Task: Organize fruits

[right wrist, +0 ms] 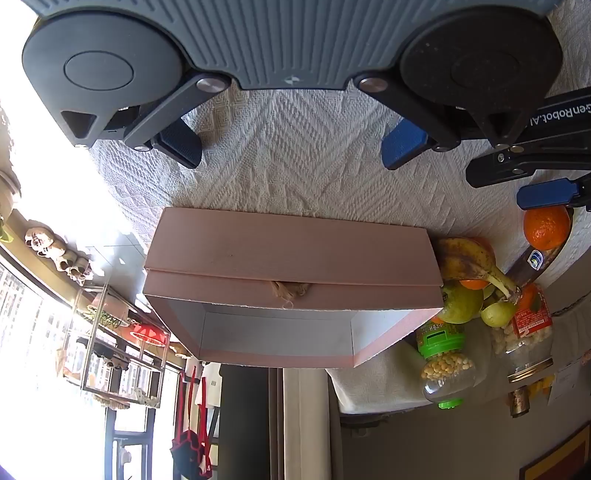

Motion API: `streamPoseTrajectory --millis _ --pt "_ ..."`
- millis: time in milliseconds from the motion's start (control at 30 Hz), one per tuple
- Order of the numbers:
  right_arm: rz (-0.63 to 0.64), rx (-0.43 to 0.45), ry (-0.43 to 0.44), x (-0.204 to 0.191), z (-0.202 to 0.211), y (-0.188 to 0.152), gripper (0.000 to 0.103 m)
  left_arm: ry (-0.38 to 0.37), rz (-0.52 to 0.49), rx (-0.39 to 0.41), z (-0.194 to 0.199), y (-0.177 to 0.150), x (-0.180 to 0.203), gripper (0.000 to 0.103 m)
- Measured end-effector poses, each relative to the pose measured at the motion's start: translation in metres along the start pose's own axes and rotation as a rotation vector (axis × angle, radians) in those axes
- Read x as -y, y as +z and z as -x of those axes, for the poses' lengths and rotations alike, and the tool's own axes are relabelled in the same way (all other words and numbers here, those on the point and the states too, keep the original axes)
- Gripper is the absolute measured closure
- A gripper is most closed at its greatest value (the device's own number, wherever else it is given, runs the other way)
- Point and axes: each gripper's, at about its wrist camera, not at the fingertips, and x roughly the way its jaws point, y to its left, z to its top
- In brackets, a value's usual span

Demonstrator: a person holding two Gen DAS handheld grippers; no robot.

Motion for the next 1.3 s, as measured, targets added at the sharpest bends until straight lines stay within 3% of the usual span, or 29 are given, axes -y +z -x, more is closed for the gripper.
streamPoseTrajectory --millis 1300 --pt "-0.001 0.0 0.003 0.0011 -0.0008 -0.0003 0.0 0.001 -0.002 0.0 0.0004 0.0004 -0.0017 0.035"
